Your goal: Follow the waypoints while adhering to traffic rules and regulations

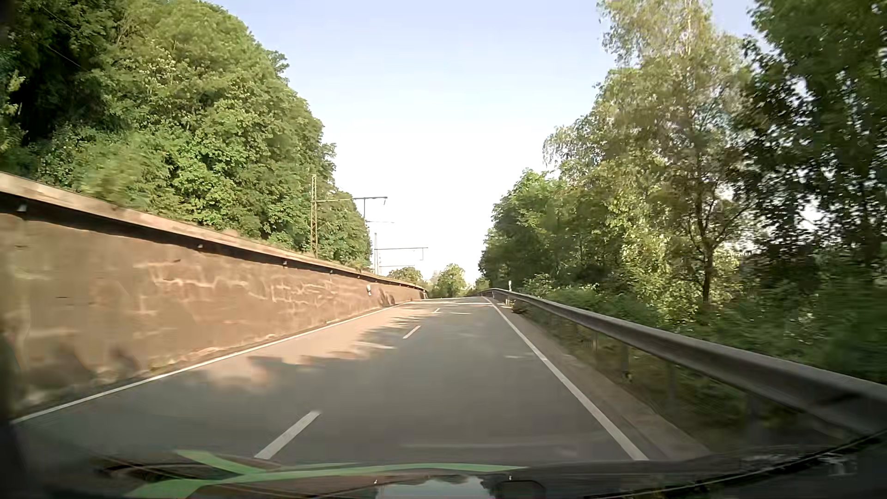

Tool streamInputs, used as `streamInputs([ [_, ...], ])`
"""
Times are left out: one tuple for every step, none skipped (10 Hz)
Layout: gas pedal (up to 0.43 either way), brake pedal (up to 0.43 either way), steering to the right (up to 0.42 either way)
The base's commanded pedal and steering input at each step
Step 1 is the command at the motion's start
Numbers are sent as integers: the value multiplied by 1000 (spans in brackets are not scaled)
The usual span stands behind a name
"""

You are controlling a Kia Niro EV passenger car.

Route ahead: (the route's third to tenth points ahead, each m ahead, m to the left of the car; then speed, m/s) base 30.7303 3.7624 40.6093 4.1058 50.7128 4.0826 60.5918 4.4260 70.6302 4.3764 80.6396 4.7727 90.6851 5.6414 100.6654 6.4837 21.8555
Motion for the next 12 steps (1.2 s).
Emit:
streamInputs([
  [87, 0, -7],
  [79, 0, -6],
  [59, 0, -6],
  [47, 0, -5],
  [47, 0, -5],
  [47, 0, -4],
  [39, 0, -4],
  [39, 0, -4],
  [28, 0, -4],
  [20, 0, -4],
  [20, 0, -4],
  [20, 0, -4],
])
